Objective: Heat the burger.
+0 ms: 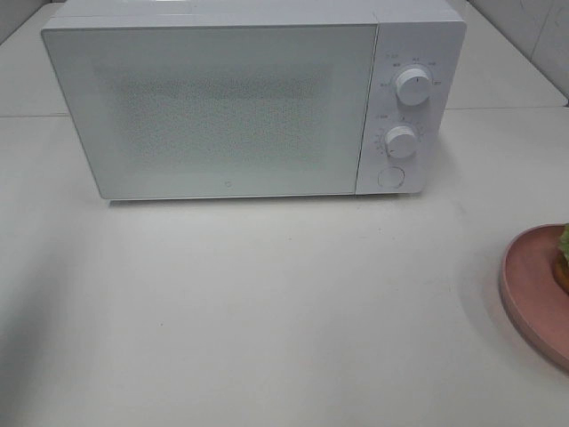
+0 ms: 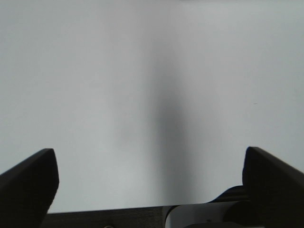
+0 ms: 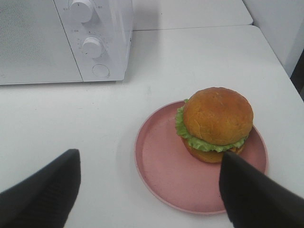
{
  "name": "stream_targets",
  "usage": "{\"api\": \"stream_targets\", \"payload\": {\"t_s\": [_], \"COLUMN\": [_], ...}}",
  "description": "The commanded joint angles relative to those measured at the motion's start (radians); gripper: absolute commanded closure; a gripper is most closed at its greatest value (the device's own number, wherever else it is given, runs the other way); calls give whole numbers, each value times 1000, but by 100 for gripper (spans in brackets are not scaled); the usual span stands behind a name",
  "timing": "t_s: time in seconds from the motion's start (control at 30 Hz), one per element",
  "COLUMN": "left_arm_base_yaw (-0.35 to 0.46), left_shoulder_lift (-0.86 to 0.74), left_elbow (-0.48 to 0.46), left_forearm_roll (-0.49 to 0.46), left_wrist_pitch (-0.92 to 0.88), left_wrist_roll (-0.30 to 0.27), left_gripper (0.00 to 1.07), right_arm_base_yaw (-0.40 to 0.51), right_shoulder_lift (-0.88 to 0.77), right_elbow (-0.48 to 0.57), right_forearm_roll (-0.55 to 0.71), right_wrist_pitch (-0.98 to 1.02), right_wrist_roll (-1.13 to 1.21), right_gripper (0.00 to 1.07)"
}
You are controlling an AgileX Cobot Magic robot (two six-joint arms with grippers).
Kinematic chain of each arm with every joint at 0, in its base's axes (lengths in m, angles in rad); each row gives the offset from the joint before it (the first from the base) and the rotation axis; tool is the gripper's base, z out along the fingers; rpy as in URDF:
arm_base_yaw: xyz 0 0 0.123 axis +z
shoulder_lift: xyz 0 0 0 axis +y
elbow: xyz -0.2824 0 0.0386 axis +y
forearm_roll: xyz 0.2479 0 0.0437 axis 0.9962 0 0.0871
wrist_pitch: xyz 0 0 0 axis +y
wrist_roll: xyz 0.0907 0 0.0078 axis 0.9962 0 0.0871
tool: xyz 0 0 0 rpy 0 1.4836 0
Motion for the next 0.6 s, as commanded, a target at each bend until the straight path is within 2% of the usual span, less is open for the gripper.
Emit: {"api": "stream_targets", "payload": {"t_s": [0.03,0.07,0.13,0.17,0.23,0.27,0.3,0.33,0.5,0.53,0.6], "left_arm_base_yaw": [80,80,80,80,80,80,80,80,80,80,80], "left_shoulder_lift": [-156,-156,-273,-273,-382,-382,-450,-450,-672,-672,-775], "left_elbow": [133,133,225,225,311,311,368,368,521,521,540], "left_forearm_roll": [57,57,66,66,75,75,75,75,74,74,75], "left_wrist_pitch": [62,62,10,10,-31,-31,-41,-41,-111,-111,-143], "left_wrist_roll": [-21,-21,-17,-17,-15,-15,-15,-15,-15,-15,-15], "left_gripper": [9,9,9,9,9,9,9,9,9,9,9], "right_arm_base_yaw": [-2,-2,-2,-2,-2,-2,-2,-2,-2,-2,-2], "right_shoulder_lift": [-27,-27,-27,-27,-27,-27,-27,-27,-27,-27,-27], "right_elbow": [1,1,1,1,1,1,1,1,1,1,1], "right_forearm_roll": [6,6,6,6,6,6,6,6,6,6,6], "right_wrist_pitch": [-5,-5,-5,-5,-5,-5,-5,-5,-5,-5,-5], "right_wrist_roll": [-8,-8,-8,-8,-8,-8,-8,-8,-8,-8,-8], "right_gripper": [31,31,31,31,31,31,31,31,31,31,31]}}
